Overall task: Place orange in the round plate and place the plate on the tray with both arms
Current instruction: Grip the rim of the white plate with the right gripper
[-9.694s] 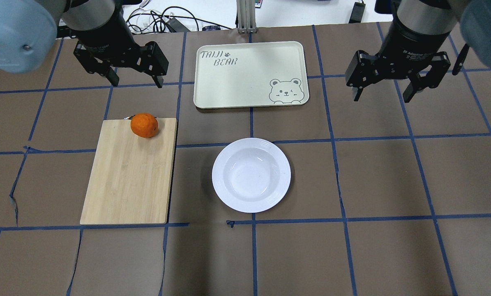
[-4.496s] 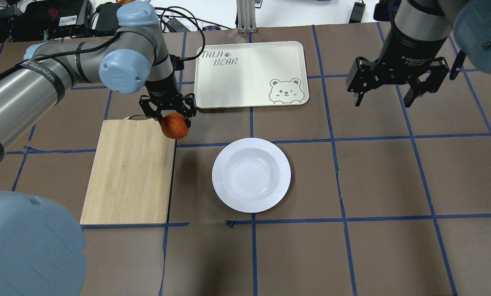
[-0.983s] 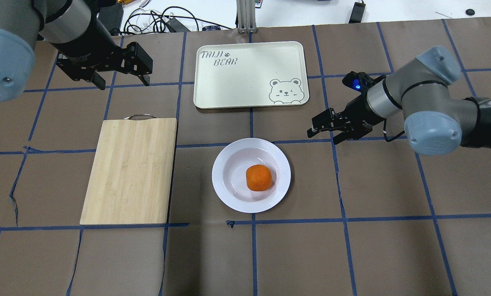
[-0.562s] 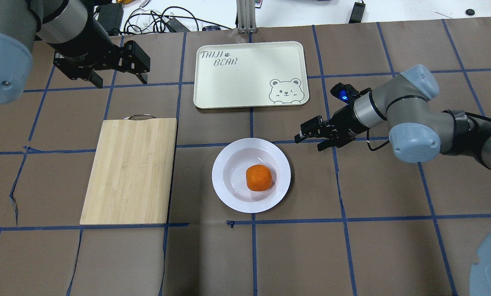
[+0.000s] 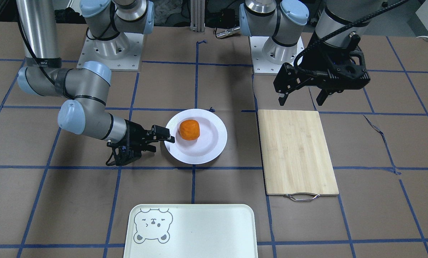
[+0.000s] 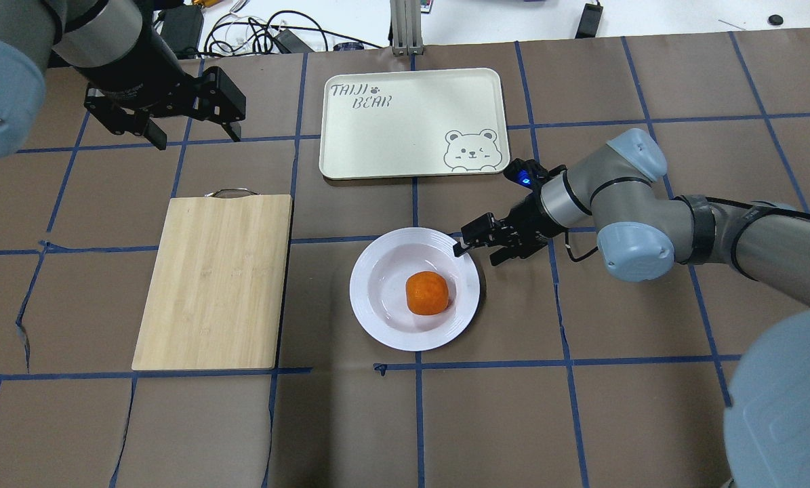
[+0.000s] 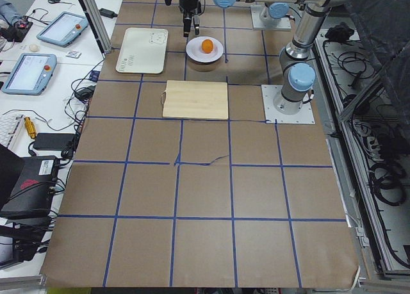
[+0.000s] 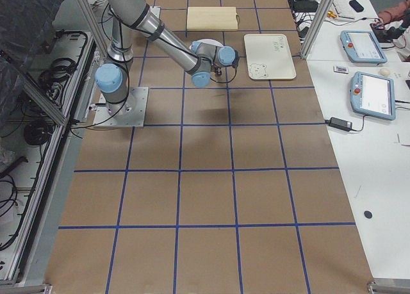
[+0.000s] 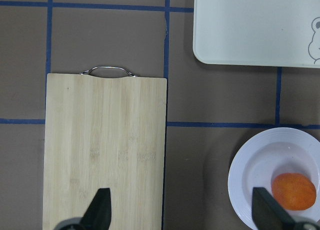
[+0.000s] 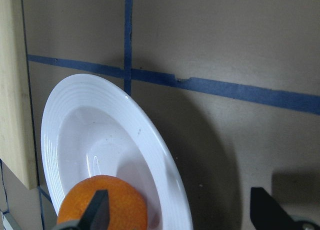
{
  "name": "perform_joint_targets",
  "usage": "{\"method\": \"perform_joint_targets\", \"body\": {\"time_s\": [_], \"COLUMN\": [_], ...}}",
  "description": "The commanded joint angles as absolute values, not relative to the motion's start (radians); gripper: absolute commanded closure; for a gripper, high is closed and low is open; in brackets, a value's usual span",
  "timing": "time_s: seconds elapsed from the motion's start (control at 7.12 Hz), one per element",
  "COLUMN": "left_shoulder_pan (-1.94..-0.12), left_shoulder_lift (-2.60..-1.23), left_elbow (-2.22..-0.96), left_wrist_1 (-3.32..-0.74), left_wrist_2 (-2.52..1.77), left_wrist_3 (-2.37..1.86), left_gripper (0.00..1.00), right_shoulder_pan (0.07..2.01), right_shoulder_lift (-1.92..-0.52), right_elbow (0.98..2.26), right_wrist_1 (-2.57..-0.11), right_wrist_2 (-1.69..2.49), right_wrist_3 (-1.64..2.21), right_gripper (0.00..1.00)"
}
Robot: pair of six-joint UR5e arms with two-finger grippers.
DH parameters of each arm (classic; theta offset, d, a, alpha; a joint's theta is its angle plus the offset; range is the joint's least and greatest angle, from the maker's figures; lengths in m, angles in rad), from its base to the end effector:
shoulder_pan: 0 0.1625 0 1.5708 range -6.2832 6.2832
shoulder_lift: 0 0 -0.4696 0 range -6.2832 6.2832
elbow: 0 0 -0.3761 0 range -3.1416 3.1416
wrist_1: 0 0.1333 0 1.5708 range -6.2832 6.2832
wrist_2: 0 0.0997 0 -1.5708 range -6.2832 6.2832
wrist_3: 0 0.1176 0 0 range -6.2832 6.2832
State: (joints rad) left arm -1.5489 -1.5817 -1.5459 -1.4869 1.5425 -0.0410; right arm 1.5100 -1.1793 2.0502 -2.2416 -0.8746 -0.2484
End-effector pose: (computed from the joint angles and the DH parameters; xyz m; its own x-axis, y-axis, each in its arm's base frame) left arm -0.1258 -0.4948 0.5301 -0.9977 -0.0599 0.0321 -0.0627 0.9934 -0.0965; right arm 0.1779 -0.5130 0.2006 -0.7495 -0.0720 -0.6581 -0.1287 0.9910 0.0381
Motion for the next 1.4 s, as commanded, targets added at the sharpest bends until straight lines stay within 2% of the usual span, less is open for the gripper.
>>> {"method": "perform_joint_targets", "body": {"time_s": [0.0,0.56,0.7,0.84,1.26], "left_shoulder_pan": [-1.548,-1.548,-1.548,-1.548,-1.546], "left_shoulder_lift": [-1.586,-1.585,-1.585,-1.585,-1.583], "left_elbow": [-1.529,-1.531,-1.531,-1.531,-1.532], "left_wrist_1": [-1.513,-1.513,-1.513,-1.513,-1.513], "left_wrist_2": [1.549,1.548,1.548,1.546,1.548], "left_wrist_3": [-0.060,-0.060,-0.060,-0.060,-0.060], "left_gripper": [0.00,0.00,0.00,0.00,0.00], "right_shoulder_pan": [1.545,1.554,1.560,1.560,1.560], "right_shoulder_lift": [-1.166,-1.164,-1.163,-1.155,-1.144], "right_elbow": [2.049,2.046,2.043,2.043,2.037], "right_wrist_1": [-2.258,-2.260,-2.260,-2.261,-2.261], "right_wrist_2": [-0.877,-0.874,-0.874,-0.874,-0.874], "right_wrist_3": [-0.230,-0.229,-0.229,-0.229,-0.229], "right_gripper": [0.05,0.08,0.16,0.36,0.40]}}
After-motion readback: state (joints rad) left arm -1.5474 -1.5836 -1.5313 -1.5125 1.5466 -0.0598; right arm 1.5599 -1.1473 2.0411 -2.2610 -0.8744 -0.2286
